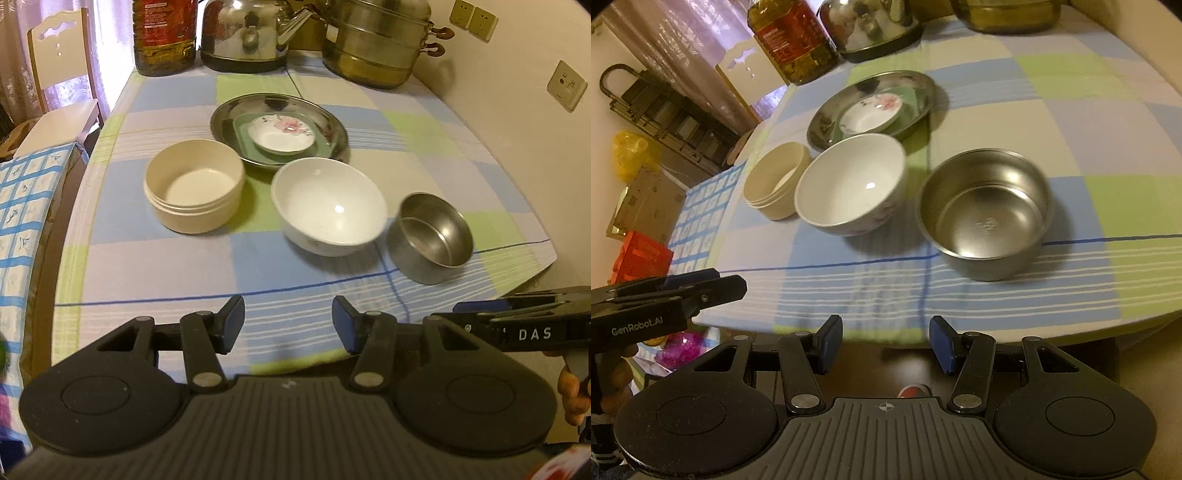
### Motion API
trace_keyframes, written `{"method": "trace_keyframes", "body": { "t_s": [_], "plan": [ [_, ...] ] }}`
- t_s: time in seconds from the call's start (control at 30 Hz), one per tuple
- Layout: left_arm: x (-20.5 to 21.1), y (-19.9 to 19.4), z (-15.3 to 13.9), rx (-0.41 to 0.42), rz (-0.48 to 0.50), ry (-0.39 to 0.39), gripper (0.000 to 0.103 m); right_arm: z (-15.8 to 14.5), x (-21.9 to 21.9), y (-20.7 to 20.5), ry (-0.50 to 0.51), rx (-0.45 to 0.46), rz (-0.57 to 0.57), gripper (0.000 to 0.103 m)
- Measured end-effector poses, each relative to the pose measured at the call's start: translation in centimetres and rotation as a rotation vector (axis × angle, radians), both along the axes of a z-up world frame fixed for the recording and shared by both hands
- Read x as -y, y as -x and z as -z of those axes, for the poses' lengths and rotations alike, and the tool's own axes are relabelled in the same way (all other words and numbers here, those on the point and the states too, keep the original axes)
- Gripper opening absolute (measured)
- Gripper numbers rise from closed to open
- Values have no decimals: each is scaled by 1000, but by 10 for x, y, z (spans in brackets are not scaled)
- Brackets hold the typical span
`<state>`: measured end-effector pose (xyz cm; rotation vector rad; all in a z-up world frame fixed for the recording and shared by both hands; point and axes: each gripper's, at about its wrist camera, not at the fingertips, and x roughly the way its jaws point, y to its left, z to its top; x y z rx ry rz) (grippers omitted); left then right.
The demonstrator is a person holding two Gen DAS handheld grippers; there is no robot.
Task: Organize plates and bowls
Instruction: 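Move the right tool to the rim of the cream plastic bowl, then close the right tool on the cream bowl rim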
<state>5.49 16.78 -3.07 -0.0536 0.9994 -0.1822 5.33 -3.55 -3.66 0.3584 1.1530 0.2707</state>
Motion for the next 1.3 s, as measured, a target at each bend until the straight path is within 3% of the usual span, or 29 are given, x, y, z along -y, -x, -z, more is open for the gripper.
{"method": "trace_keyframes", "body": {
  "t_s": [0.6,1.0,1.13,1.3],
  "plan": [
    [-96,-58,10,-4,6,-8,50,6,-95,-56,-58,56,65,52],
    [-119,-109,19,29,-30,-1,46,6,-148,-115,11,175,80,52],
    [-121,-127,25,30,-32,-2,43,15,-156,-135,54,185,95,52],
    [-122,-145,34,19,-25,-7,38,27,-160,-152,94,170,107,44]
  ]
}}
